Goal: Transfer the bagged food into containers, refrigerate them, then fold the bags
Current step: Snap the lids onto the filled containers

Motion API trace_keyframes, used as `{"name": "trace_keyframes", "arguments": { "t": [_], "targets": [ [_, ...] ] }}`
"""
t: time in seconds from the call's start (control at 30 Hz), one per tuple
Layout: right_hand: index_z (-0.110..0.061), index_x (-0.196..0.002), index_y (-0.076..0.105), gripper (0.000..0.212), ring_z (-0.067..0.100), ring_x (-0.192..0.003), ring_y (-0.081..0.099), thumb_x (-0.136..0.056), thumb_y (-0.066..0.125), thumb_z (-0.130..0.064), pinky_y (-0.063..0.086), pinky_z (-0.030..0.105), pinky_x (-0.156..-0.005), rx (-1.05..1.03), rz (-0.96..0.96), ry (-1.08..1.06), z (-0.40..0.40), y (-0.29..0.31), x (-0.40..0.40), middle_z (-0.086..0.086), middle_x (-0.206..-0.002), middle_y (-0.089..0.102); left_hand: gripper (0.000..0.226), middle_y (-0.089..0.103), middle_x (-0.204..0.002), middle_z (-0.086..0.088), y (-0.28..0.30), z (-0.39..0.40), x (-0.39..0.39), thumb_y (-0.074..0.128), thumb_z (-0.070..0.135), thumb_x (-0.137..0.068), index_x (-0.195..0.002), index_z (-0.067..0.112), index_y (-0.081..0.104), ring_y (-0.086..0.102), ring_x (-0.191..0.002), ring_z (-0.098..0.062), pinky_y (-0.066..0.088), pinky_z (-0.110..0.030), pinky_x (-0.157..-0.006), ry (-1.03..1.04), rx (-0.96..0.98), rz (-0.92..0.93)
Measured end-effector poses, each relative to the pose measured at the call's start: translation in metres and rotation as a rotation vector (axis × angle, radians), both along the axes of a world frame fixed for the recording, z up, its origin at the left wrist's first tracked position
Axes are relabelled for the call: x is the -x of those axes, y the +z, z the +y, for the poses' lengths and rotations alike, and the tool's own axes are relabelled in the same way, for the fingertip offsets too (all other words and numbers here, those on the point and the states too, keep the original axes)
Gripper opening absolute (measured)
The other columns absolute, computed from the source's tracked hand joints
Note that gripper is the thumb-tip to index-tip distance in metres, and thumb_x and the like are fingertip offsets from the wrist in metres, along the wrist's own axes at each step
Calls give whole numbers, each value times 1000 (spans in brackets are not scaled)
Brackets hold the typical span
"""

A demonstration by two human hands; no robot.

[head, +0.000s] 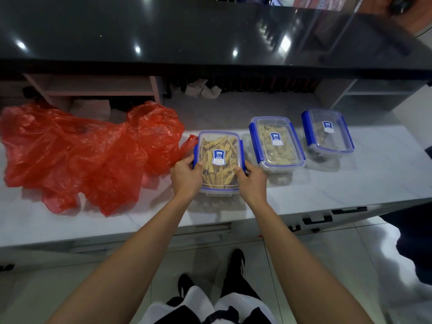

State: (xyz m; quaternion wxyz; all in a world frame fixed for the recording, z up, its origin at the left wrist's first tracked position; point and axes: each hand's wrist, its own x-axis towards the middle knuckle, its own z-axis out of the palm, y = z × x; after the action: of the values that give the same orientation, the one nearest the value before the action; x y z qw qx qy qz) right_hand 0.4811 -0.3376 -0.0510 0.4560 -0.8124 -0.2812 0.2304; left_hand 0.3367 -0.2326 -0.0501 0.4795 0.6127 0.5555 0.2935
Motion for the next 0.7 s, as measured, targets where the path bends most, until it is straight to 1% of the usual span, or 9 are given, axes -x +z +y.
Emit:
{"name": "trace_keyframes", "arguments": {
  "t": [0.1, 0.17, 0.27, 0.37, 0.5, 0.57, 0.63, 0.67, 0.7],
  "targets": [
    [-19, -120, 65, 22, 12, -100, 67, -101, 57, -28, 62, 36, -81, -2, 24, -23, -9, 0, 0, -4, -108, 69, 29, 74, -99, 9, -3, -6, 0, 64, 22, -97, -126, 25, 68, 73, -84, -9, 64, -41, -70, -26, 16, -49],
    [-20, -121, 64, 22, 14, -102, 67, -101, 57, -28, 62, 37, -82, -5, 35, -39, -14, 1, -1, -4, -111, 68, 25, 71, -100, 12, -3, -9, -3, 65, 21, -97, -122, 21, 66, 72, -89, -9, 64, -41, -73, -45, 31, -75],
    [-20, -123, 63, 23, 13, -106, 66, -101, 57, -27, 61, 33, -82, -17, 33, -49, -22, 2, -3, -4, -115, 68, 25, 67, -110, 7, -6, -1, -5, 68, 18, -92, -116, 22, 62, 66, -104, -15, 58, -39, -87, -114, -7, -31],
    [-21, -125, 63, 25, 12, -108, 64, -102, 56, -26, 61, 35, -85, -15, 11, -42, -26, 2, -5, -4, -117, 66, 40, 61, -131, 2, -5, 16, -4, 70, 25, -90, -129, 23, 60, 60, -117, -16, 52, -44, -100, -193, -65, 42],
    [-20, -126, 61, 27, 13, -108, 64, -102, 55, -28, 61, 38, -85, 3, -5, -36, -27, 3, -4, -3, -118, 66, 52, 57, -143, -1, -3, 38, -7, 66, 26, -90, -140, 19, 57, 54, -129, -19, 46, -46, -109, -242, -129, 110],
    [-20, -126, 61, 27, 13, -108, 64, -101, 56, -28, 61, 38, -85, -4, -14, -34, -27, 3, -4, -4, -117, 67, 43, 59, -140, 6, 5, 41, -7, 63, 22, -89, -133, 23, 63, 55, -128, -13, 47, -41, -109, -269, -138, 80],
    [-21, -127, 60, 27, 14, -109, 64, -101, 56, -29, 61, 39, -84, -5, -11, -35, -26, 4, -3, -5, -118, 65, 29, 62, -118, 19, 13, 41, -8, 60, 11, -89, -107, 32, 69, 59, -112, -5, 51, -27, -99, -294, -139, 43],
    [-21, -127, 60, 27, 14, -109, 64, -102, 56, -29, 61, 39, -84, -2, -10, -37, -26, 4, -3, -5, -118, 65, 29, 62, -107, 21, 15, 43, -9, 59, 7, -88, -96, 33, 68, 59, -105, -3, 50, -25, -96, -304, -148, 39],
    [-20, -127, 60, 26, 13, -108, 64, -102, 56, -28, 61, 39, -84, 0, -11, -36, -26, 5, -3, -5, -118, 65, 27, 62, -103, 19, 18, 44, -11, 58, 5, -86, -91, 30, 66, 60, -102, -6, 51, -28, -96, -318, -157, 41]
  ]
}}
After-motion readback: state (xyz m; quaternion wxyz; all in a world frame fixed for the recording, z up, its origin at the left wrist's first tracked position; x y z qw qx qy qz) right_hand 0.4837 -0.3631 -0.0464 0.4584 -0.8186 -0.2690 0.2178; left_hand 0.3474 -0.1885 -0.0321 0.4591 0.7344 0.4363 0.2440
